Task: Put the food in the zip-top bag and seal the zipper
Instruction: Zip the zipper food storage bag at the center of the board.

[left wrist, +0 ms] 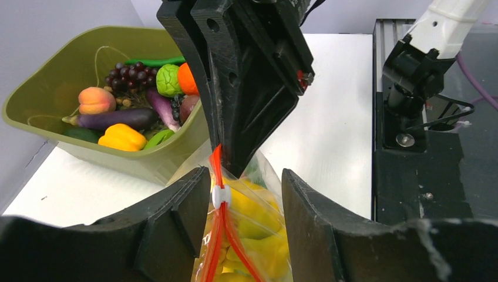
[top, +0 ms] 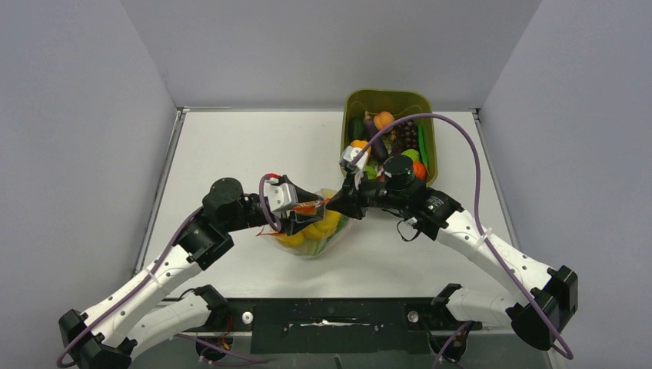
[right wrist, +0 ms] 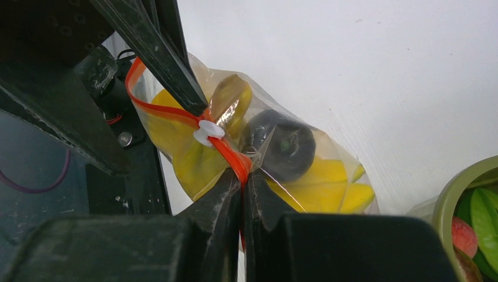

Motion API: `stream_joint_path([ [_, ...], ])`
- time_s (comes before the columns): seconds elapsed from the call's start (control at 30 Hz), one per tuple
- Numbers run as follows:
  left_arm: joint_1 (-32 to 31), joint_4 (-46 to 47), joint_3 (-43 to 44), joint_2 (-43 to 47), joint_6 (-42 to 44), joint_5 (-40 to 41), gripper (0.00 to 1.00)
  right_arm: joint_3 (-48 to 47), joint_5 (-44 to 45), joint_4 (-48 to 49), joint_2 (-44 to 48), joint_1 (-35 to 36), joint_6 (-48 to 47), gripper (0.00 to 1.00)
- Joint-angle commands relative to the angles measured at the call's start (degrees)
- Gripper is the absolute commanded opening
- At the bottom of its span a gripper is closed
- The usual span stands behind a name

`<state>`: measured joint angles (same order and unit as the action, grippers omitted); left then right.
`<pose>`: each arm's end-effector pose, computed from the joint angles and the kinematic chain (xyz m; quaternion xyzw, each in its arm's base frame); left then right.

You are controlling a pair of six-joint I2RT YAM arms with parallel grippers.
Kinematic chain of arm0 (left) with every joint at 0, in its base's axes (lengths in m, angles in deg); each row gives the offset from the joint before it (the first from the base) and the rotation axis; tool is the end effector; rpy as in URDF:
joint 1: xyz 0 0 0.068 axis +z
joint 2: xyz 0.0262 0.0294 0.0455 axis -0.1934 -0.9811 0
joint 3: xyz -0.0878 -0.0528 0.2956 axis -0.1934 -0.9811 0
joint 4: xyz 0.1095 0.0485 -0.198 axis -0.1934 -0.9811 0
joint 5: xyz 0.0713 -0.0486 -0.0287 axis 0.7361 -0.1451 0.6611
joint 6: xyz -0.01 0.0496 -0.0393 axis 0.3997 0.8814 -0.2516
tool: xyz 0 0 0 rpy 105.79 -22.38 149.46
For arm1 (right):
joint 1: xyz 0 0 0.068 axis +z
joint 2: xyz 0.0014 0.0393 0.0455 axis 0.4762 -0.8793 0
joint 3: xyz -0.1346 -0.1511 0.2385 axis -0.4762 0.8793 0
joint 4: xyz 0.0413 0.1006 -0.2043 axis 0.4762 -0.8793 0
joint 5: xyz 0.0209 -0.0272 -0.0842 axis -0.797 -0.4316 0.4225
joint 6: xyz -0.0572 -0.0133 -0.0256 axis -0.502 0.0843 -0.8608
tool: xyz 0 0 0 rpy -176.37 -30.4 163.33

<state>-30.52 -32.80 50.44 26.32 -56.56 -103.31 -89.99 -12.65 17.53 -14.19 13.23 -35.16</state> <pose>0.0951 -0.1208 0.3855 0.4786 0.5523 -0.3792 0.5676 0.1481 0.1660 0.3798 -0.3936 0.7096 0.4164 0.4102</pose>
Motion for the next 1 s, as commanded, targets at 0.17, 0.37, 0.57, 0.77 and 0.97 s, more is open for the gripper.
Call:
stream_joint_path([
  [0.17, -1.3, 0.4, 0.9, -3.2, 5.9, 5.6, 0.45, 1.3, 0.0, 8.7, 2.3, 0.8, 3.7, 0.00],
  [0.37, -1.8, 0.6, 0.1, -3.4, 7.0, 5.8, 0.40, 2.0, -0.2, 9.2, 2.9, 0.8, 3.7, 0.00],
  [0.57, -2.0, 0.2, -0.1, -4.0, 8.1, 5.8, 0.29, 2.6, -0.6, 10.1, 2.9, 0.9, 4.0, 0.00],
  [0.77, -2.0, -3.0, 2.1, -6.0, 10.0, 5.0, 0.00, 3.3, 0.4, 10.8, 3.6, 0.9, 3.8, 0.00],
  [0.97, -2.1, -8.7, 4.1, -3.9, 10.7, 8.4, 0.00, 9.2, 5.0, 11.8, 7.6, -3.6, 4.0, 0.00],
])
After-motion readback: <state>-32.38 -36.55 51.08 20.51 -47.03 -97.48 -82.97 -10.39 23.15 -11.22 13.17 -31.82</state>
